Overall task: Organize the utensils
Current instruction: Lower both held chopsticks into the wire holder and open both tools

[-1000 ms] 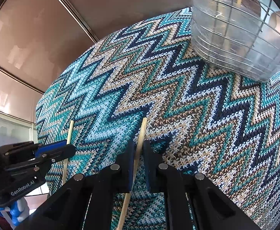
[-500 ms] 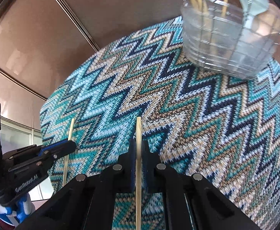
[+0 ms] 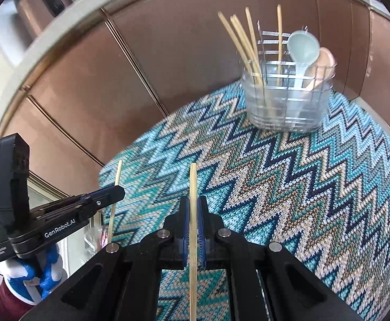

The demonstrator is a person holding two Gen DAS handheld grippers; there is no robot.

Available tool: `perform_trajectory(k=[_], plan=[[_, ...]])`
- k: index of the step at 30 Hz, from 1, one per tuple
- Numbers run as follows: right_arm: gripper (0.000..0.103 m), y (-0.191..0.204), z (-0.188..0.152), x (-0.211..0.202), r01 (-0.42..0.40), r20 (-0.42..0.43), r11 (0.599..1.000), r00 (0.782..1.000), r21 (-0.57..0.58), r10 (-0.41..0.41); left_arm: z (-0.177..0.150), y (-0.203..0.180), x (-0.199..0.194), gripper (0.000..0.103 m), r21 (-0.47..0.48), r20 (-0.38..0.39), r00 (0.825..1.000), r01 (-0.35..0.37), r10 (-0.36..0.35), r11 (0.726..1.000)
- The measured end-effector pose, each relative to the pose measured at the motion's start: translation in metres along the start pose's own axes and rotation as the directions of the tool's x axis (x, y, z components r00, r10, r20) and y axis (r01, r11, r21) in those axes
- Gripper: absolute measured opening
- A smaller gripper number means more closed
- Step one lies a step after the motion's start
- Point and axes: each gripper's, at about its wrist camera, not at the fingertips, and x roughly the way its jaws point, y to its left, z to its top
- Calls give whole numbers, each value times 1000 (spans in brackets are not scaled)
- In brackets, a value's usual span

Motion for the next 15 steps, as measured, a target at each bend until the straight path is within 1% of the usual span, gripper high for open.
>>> perform_trajectory(k=[3,7,12,15], plan=[[6,5,-6,-19,-6,46,1000,999,3,5,-4,-5,-15,4,6,39,999,27,-28,1000],[6,13,-16,-49,-19,115,1000,993,-4,19,-9,-11,-37,4,16,94,993,74,-75,997],[6,21,-27,-76,-22,174,1000,984,-15,24,-16,-20,-63,4,42,154,979,125,-130,991],[6,27,-31,-92,-19,224,999,974,-31,25,-17,-27,-77,4,55,178,972,146,-154,988]])
